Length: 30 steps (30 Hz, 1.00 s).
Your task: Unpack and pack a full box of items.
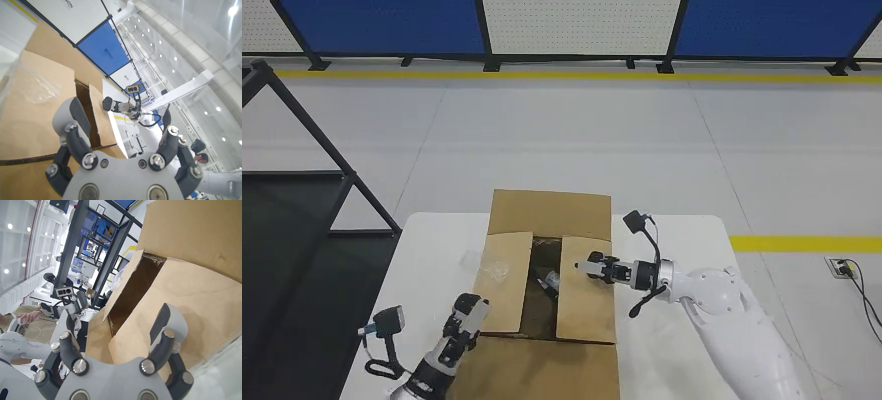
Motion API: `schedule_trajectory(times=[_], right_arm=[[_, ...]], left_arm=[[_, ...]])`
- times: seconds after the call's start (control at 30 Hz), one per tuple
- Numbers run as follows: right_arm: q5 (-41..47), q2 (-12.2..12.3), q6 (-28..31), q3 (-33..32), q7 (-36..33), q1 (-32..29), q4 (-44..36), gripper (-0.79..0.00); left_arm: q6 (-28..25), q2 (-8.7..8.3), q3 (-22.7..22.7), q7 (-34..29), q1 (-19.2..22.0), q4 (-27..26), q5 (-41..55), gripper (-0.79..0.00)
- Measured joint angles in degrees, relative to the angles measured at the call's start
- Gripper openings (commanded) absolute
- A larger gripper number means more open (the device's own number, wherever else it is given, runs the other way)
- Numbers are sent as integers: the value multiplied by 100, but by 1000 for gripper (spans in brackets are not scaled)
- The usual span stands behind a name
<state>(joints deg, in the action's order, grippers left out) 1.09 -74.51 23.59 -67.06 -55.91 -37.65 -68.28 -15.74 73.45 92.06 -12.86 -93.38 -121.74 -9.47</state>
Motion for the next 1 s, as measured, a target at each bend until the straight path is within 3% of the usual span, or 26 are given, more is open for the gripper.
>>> schedule_trajectory(times=[0.17,0.3,0.53,0.63,0.77,1.0], right_arm=[[113,34,114,-97,39,34,105,0],[89,87,233,-196,-66,55,159,0],[53,96,244,-210,-87,47,148,0],[54,96,243,-210,-85,46,147,0],[138,97,356,-206,177,-132,-39,0],[121,110,622,-158,498,-272,-343,0]], left_arm=[[-229,-65,919,-477,-429,76,980,0],[-399,-132,1612,-1353,-850,254,1996,0],[-209,-214,2489,-2572,-1284,604,3442,0],[56,-210,2576,-2333,-1240,749,3763,0],[526,-175,2309,-1609,-961,798,4067,0],[2094,-168,1700,-80,146,1042,4399,0]])
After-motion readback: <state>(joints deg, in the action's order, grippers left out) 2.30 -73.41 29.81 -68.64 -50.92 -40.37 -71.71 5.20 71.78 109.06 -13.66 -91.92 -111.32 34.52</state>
